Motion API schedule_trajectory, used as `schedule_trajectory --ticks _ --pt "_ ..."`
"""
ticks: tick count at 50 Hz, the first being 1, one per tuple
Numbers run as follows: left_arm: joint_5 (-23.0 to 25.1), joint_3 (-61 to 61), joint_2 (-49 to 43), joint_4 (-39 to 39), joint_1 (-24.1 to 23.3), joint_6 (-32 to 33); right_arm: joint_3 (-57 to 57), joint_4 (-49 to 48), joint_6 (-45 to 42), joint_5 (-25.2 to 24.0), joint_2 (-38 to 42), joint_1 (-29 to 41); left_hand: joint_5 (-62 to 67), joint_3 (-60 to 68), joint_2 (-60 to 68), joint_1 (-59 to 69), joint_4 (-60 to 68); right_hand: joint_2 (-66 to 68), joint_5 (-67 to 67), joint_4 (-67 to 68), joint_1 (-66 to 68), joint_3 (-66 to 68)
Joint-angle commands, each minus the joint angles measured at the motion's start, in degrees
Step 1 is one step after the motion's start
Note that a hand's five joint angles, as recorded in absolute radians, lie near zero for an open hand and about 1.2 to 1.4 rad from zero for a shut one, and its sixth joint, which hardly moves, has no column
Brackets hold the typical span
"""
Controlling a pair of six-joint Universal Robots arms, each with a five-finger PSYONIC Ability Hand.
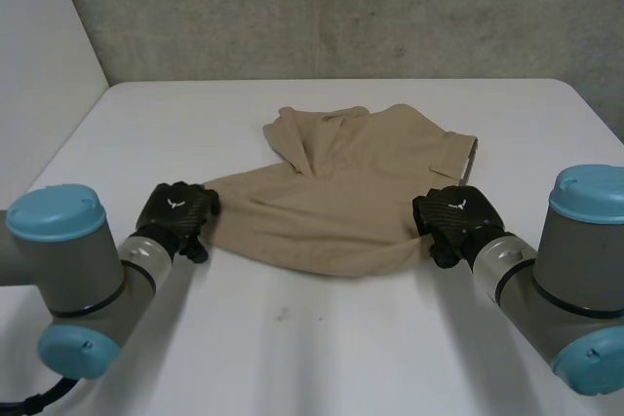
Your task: Fold the shorts.
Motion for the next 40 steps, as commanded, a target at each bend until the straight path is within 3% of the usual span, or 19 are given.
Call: schedule_trajectory --ticks 1,18,23,29,33,40 --pt "0.17 3.81 -3.16 -0.11 -0.03 0.00 0.10 0.00 0.01 0.01 0.31 0.09 8.07 8.34 8.27 8.51 8.31 12.23 13.06 11.73 23.46 10.37" --pt "0.35 6.01 -6.15 -0.11 -0.29 0.00 0.01 -0.09 -4.04 0.10 1.19 0.53 29.26 29.53 29.46 29.70 29.50 12.23 13.06 11.73 23.46 10.37" --pt "0.35 5.48 -6.15 -0.19 -0.38 0.43 -0.43 -0.09 -4.04 0.10 1.01 0.44 46.88 47.15 47.08 47.32 47.12 12.23 13.06 11.73 23.46 10.37" --pt "0.17 4.86 -4.93 -0.63 -0.65 2.10 -0.87 0.09 -4.12 0.37 0.31 0.35 47.41 47.69 47.61 47.86 47.65 12.23 13.06 11.73 23.46 10.37" --pt "-0.45 3.64 -1.33 -2.12 -0.91 5.00 -1.75 0.61 -4.74 0.63 -0.83 0.44 47.41 47.69 47.61 47.86 47.65 12.23 13.06 11.73 23.46 10.37" --pt "-0.80 0.56 20.10 -14.94 -4.60 9.75 -7.44 12.71 -13.07 0.72 -12.41 0.18 47.41 47.69 47.61 47.86 47.65 12.23 13.06 11.73 23.46 10.37"
